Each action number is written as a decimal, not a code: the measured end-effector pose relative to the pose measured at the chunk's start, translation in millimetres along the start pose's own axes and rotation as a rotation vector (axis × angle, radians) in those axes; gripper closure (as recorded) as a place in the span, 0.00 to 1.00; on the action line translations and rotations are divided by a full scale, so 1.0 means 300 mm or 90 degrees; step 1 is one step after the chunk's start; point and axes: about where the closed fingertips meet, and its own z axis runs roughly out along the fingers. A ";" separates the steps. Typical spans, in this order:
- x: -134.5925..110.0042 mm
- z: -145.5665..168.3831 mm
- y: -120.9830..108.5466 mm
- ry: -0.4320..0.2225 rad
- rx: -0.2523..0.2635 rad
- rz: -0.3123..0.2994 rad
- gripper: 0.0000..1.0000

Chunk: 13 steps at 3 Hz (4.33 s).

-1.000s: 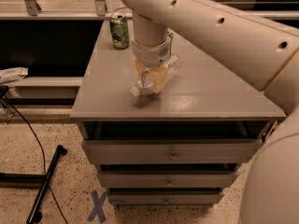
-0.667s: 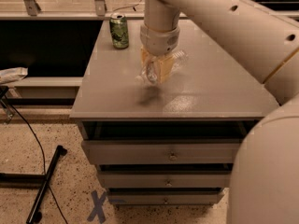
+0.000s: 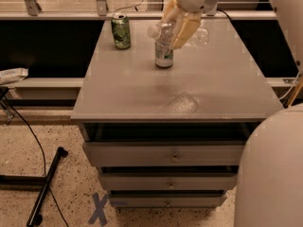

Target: Place water bottle upright

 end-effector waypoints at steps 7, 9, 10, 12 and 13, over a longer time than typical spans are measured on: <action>0.160 -0.237 0.107 -0.461 0.184 0.461 1.00; 0.153 -0.209 0.134 -0.547 0.245 0.507 1.00; 0.144 -0.160 0.156 -0.584 0.276 0.518 1.00; 0.144 -0.076 0.205 -0.585 0.301 0.519 0.82; 0.158 -0.013 0.249 -0.548 0.299 0.514 0.59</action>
Offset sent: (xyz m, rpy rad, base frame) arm -0.0006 -0.0205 0.0239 0.1549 0.0173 -0.1035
